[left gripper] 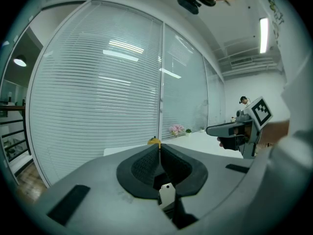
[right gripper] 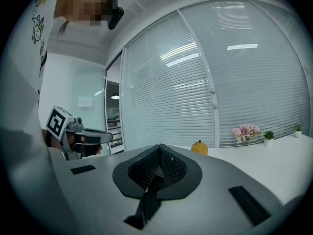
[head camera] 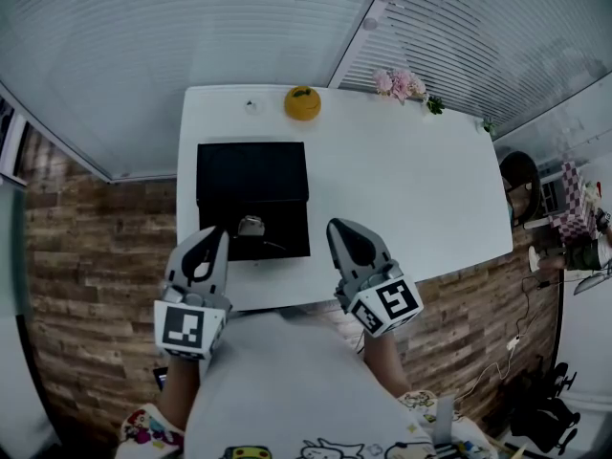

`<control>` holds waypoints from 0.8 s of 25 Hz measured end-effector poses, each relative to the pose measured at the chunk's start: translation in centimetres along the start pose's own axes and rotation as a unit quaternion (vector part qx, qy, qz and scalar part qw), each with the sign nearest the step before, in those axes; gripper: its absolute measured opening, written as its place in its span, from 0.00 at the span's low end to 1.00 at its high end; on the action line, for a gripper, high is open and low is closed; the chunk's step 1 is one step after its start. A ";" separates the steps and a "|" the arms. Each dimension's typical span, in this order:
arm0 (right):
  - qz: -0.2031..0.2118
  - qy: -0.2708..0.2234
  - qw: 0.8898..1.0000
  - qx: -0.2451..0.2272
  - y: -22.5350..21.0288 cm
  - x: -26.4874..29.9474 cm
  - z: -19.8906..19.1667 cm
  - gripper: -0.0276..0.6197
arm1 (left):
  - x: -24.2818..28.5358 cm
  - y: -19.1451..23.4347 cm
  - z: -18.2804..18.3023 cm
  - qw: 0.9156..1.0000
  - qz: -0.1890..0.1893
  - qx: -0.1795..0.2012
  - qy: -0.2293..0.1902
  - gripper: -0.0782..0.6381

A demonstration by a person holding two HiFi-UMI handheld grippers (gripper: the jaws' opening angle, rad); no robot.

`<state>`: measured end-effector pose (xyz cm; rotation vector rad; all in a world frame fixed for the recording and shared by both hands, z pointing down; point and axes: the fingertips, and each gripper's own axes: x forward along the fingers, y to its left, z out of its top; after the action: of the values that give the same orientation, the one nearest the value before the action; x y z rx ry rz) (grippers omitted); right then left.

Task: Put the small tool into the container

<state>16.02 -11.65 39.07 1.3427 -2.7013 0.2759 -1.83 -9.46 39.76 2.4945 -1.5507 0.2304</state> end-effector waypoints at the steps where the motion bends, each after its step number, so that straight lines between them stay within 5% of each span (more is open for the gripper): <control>1: 0.001 0.001 1.000 0.000 0.0 0.0 0.0 0.04 | 0.0 0.0 0.0 1.000 0.000 0.000 0.000 0.13; 20: 0.000 0.011 1.000 -0.005 0.5 0.1 -0.3 0.04 | -0.5 0.6 -0.1 1.000 0.005 -0.001 -0.001 0.13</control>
<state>15.53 -11.38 39.33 1.3305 -2.6814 0.2761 -2.61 -9.29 39.78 2.4868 -1.5624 0.2269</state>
